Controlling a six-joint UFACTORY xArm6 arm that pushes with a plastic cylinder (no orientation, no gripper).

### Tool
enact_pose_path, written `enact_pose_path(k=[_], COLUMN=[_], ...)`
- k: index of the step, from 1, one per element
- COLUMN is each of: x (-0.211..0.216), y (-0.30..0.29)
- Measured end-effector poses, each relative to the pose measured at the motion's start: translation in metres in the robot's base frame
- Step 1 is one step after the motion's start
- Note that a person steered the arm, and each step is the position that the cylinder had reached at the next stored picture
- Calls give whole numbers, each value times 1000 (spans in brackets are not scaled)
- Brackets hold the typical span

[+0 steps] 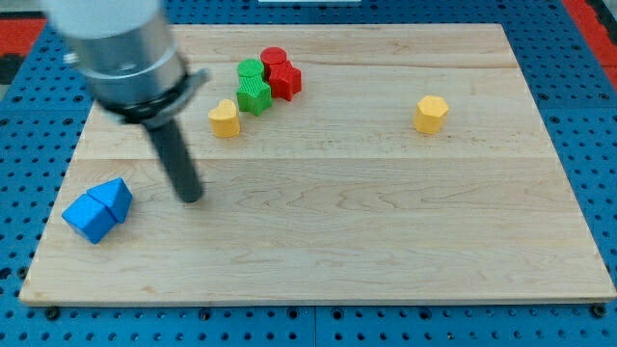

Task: Move red circle towards the top left of the board

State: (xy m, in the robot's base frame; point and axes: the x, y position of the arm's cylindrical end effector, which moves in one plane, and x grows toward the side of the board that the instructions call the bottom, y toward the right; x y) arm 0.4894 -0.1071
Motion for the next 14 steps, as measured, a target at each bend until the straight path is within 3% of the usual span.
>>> enact_pose_path(k=[1,4,7,8,9,12,13,14], x=[-33,-179,-237,-242,-192,-267,-225,-215], y=[107,111,48,15,50,-64,-28,-55])
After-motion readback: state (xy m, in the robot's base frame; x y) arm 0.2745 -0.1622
